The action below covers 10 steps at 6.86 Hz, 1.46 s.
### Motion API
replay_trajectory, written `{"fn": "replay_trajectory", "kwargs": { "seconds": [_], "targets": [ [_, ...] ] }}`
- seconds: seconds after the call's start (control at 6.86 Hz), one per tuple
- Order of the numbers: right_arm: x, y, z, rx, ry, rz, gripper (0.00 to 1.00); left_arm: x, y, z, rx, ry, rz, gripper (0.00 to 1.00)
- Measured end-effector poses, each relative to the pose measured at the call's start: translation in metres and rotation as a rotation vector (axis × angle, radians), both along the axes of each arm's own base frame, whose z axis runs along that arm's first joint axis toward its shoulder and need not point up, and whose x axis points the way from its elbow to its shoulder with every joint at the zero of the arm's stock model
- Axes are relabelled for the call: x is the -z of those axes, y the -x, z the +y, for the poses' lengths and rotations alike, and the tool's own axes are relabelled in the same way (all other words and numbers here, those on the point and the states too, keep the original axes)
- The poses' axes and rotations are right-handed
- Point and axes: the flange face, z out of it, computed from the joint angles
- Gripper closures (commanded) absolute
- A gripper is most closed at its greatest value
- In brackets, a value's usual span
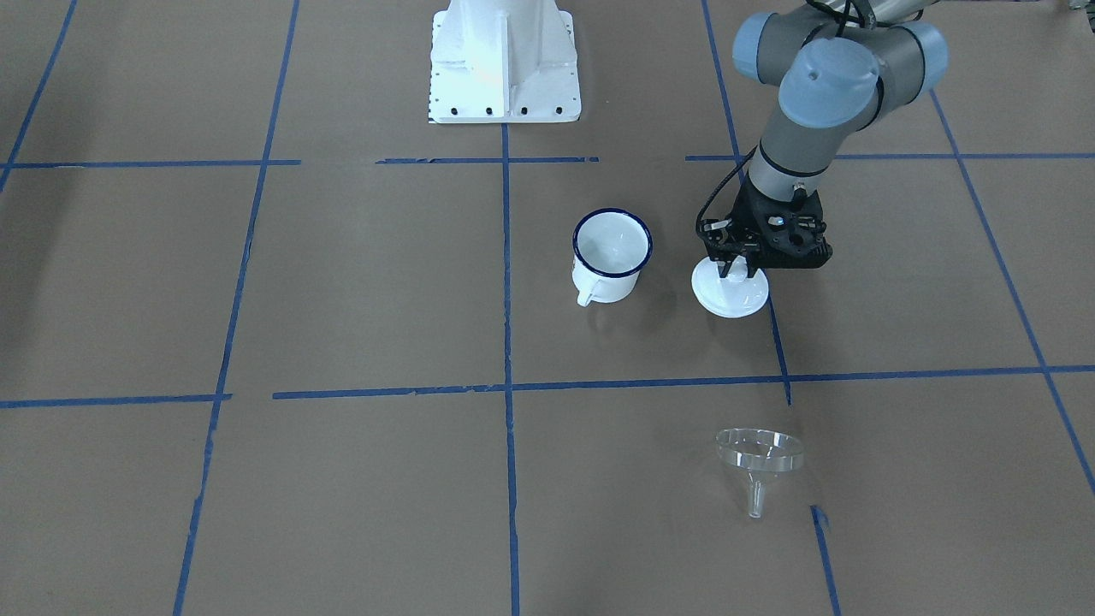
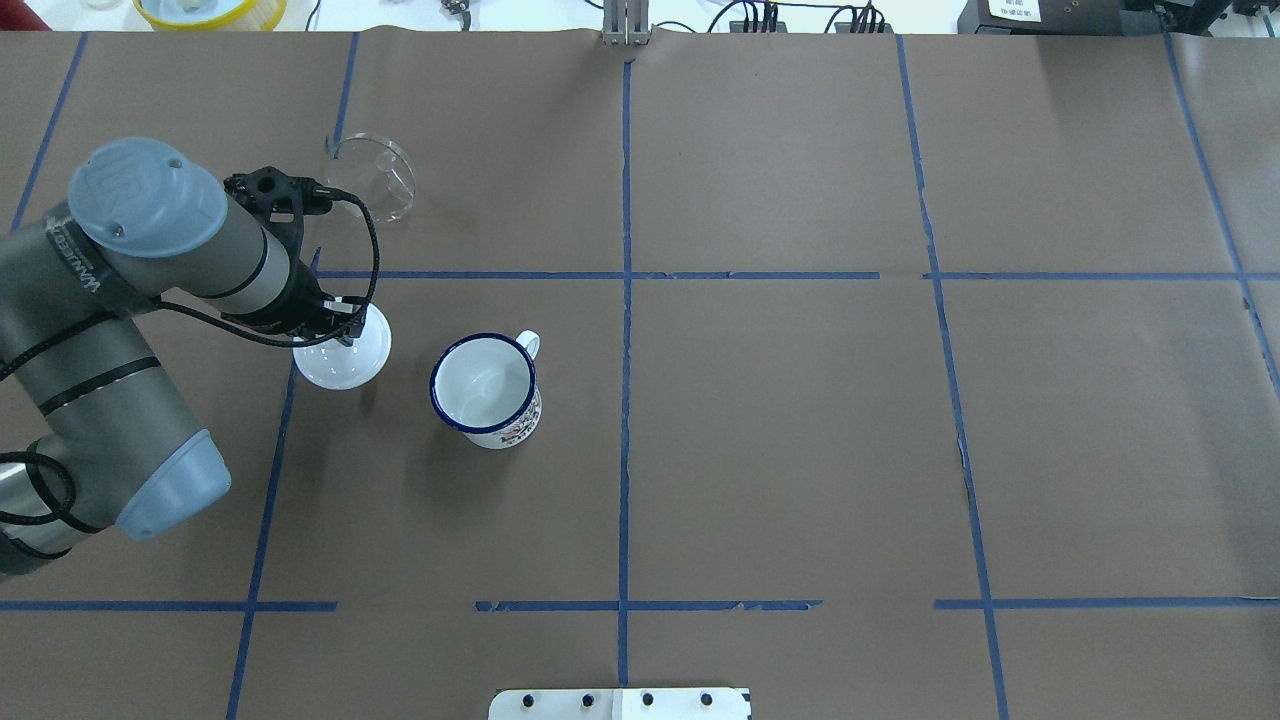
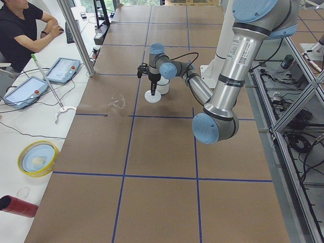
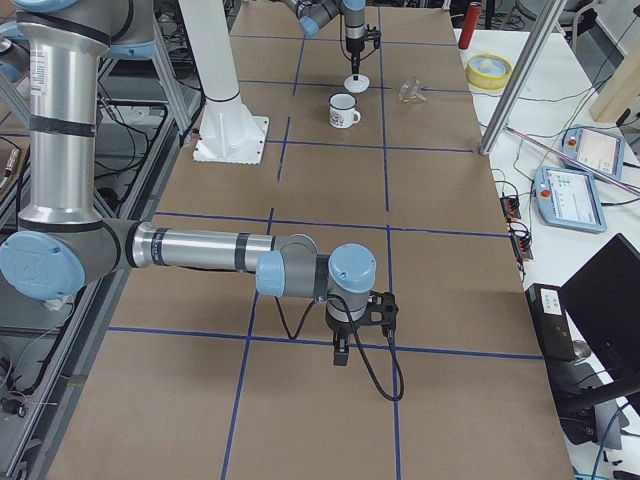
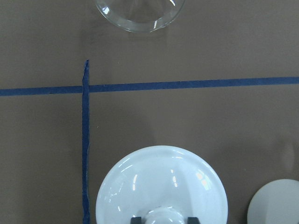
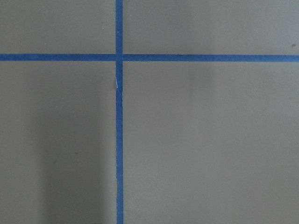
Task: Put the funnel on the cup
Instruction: 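Open the left gripper and raise it off the white funnel, then move the left gripper to the clear glass funnel and grasp it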
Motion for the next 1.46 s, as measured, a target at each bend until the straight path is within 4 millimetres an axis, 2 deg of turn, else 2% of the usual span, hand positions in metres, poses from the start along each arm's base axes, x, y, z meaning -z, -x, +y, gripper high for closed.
{"fn": "replay_trajectory", "kwargs": {
  "seconds": [0.15, 0.29, 0.44, 0.73, 0.88, 1.17, 1.46],
  "targets": [
    [0.000, 0.000, 0.000, 0.000, 0.000, 0.000, 0.00, -0.019, -0.004, -0.001, -0.003, -0.004, 0.002, 1.00],
    [0.000, 0.000, 0.000, 0.000, 0.000, 0.000, 0.00, -0.029, -0.004, -0.001, -0.007, -0.007, 0.003, 0.20],
    [0.000, 0.000, 0.000, 0.000, 0.000, 0.000, 0.00, -0.034, -0.005, 0.000, -0.009, -0.009, 0.002, 0.00],
    [0.000, 0.000, 0.000, 0.000, 0.000, 0.000, 0.00, -0.035, -0.005, 0.000, -0.013, -0.012, 0.002, 0.00],
    [0.000, 0.000, 0.000, 0.000, 0.000, 0.000, 0.00, -0.029, -0.004, 0.001, -0.013, -0.018, 0.010, 0.00],
    [0.000, 0.000, 0.000, 0.000, 0.000, 0.000, 0.00, 0.002, 0.005, 0.000, 0.019, -0.021, 0.048, 0.00],
    [0.001, 0.000, 0.000, 0.000, -0.002, 0.000, 0.00, 0.040, 0.009, -0.015, 0.161, 0.070, 0.115, 0.00]
  ]
}}
